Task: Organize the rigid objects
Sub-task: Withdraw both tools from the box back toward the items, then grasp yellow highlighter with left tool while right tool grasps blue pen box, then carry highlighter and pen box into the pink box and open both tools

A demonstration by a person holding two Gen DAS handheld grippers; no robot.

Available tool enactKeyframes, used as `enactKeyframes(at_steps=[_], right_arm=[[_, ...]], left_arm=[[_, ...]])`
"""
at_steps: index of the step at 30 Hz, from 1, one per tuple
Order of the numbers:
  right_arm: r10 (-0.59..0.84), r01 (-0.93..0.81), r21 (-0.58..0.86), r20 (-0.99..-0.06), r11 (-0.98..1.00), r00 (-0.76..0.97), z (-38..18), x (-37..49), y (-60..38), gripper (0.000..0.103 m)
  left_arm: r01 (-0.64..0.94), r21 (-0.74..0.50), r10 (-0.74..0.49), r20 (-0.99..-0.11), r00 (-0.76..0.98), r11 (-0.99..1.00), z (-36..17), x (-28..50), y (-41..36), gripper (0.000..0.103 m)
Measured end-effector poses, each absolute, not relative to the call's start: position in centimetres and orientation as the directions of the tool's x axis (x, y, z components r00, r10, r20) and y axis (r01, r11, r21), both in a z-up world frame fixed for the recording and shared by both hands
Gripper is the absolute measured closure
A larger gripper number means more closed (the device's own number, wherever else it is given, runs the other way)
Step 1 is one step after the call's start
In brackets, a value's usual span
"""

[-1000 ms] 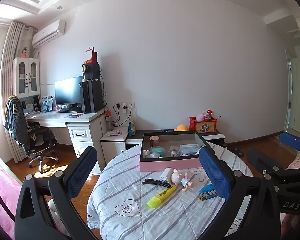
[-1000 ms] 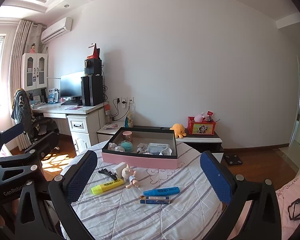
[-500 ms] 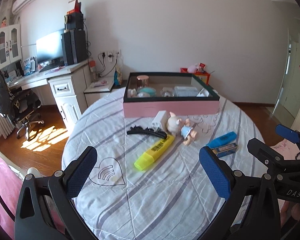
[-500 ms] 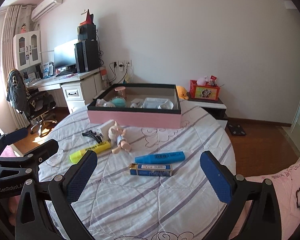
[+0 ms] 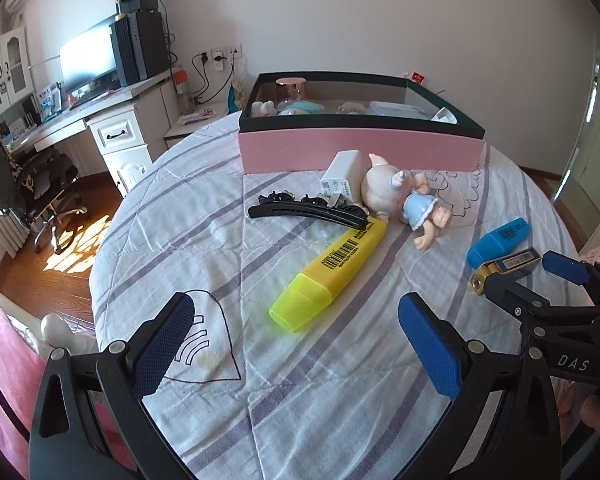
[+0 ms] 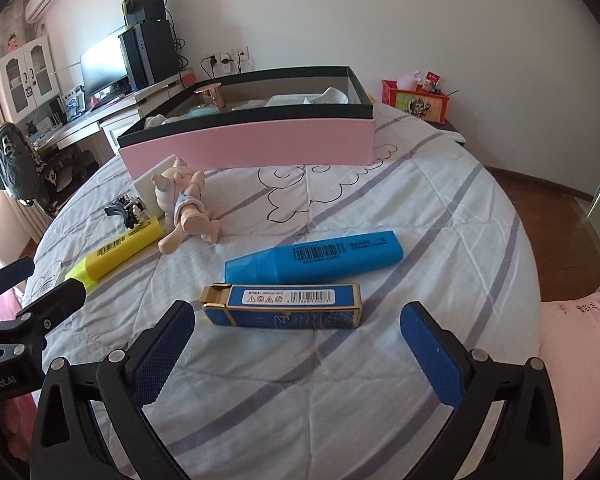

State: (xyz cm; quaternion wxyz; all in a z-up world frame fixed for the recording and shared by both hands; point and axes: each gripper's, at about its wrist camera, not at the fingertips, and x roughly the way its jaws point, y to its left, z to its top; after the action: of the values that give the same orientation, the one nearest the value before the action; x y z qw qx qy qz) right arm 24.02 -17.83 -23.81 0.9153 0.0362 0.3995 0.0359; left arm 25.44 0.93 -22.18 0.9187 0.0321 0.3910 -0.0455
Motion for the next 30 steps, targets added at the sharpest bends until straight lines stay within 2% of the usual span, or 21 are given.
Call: enactKeyframes(at_steps=[6,9,11,13,14,16,19,30], right_arm=[[0.091,-0.063,0.066,-0.757,0.996,0.647,-24.5,25.6,-17.2,0.0],[0.091,-0.069,0.061,-0.753,0.996,0.652,-24.4,25.5,-17.6,0.008],[0.077,-0.073,0.038,-0.75,0.997,0.657,-24.4,25.2,-17.7,0.018],[0.072,-0.074,0.03,-0.743,0.997,0.665,-24.5,25.0,-17.9,0.019],[0.08,-0.078,0.037,-0.74,0.996,0.668,-24.5,24.9,-18.0,0.019],[0.087,-0.084,0.041,-0.736,0.996,0.671,-24.4,24.9,-18.0,0.019],[0.121,-0.1,0.073,-0.727,0.992,0.676,-24.2,24.4,-18.0,0.019],[0.226,-0.164,0.155,-0.687,0.974,0.69,-22.6,22.6,-16.8,0.019]], left_arm=[[0.134,0.069,-0.034,-0.761,0.647,0.989,-23.7,28.1,0.1,0.0],[0.16,0.074,-0.043,-0.779,0.625,0.984,-24.4,29.2,-0.5,0.0],[0.18,0.071,-0.061,-0.772,0.633,0.981,-24.3,29.3,-0.8,0.007],[0.231,0.056,-0.108,-0.762,0.638,0.971,-24.2,29.2,-1.2,0.036],[0.252,0.045,-0.132,-0.757,0.64,0.967,-24.1,29.0,-1.5,0.043],[0.266,0.053,-0.139,-0.745,0.653,0.962,-24.0,28.6,-1.8,0.065],[0.283,0.022,-0.174,-0.74,0.65,0.959,-23.6,27.7,-1.8,0.075],[0.295,-0.064,-0.253,-0.705,0.662,0.953,-22.2,24.1,-0.7,0.077]])
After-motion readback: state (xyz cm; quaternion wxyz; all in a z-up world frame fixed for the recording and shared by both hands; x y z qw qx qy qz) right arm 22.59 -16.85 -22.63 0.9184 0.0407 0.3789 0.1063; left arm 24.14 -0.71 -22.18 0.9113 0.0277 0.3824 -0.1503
